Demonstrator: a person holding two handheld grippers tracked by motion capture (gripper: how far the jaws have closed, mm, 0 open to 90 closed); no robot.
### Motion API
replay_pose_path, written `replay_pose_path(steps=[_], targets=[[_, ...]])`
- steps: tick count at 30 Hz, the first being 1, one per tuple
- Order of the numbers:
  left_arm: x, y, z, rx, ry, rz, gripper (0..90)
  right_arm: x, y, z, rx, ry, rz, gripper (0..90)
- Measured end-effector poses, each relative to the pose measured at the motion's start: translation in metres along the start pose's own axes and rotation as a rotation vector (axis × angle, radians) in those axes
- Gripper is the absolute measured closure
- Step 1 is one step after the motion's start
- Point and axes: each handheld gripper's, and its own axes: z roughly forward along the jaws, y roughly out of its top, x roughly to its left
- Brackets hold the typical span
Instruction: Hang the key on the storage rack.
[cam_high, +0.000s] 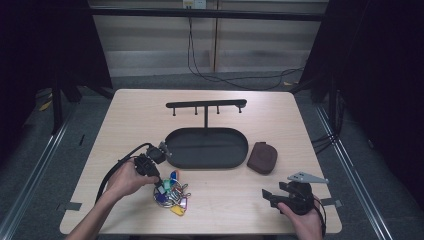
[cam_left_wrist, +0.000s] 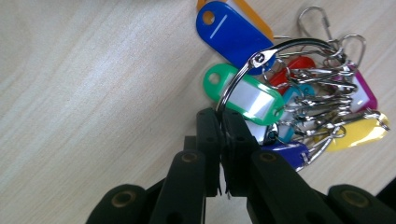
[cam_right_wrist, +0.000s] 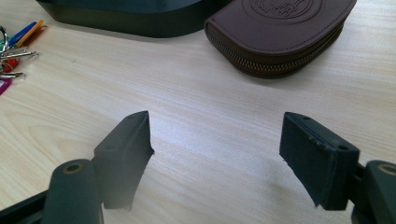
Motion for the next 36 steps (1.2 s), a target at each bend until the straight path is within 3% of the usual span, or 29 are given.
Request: replay_pose_path(steps=[7,14,19,29,32,36], targets=[[-0.003,-0.001,-0.012,-0.008,-0.012,0.007,87.4,0.0,0.0,-0.002,-0.021,-0.009,0.004,24.5],[-0.01,0.003,-0.031,-0.032,0.005,0.059,87.4,0.0,0.0,-0.001,-0.012,-0.009,-0.002,23.4],[-0.016,0.008,-0.041,-0.022,0.009,0.067,87.7,-0.001,0.0,-0.003,-0.018,-0.016,0.008,23.0],[-0.035,0.014,-0.075,-0.025,0.045,0.136,87.9,-0.001,0.0,-0.003,-0.02,-0.019,0.002,22.4],[-0.037,0.016,-0.085,-0.031,0.053,0.136,87.9,0.0,0.0,-0.002,-0.018,-0.02,0.002,22.2],[-0.039,0.02,-0.093,0.005,0.074,0.112,88.0,0.0,0.0,-0.002,-0.017,-0.02,0.003,22.1]])
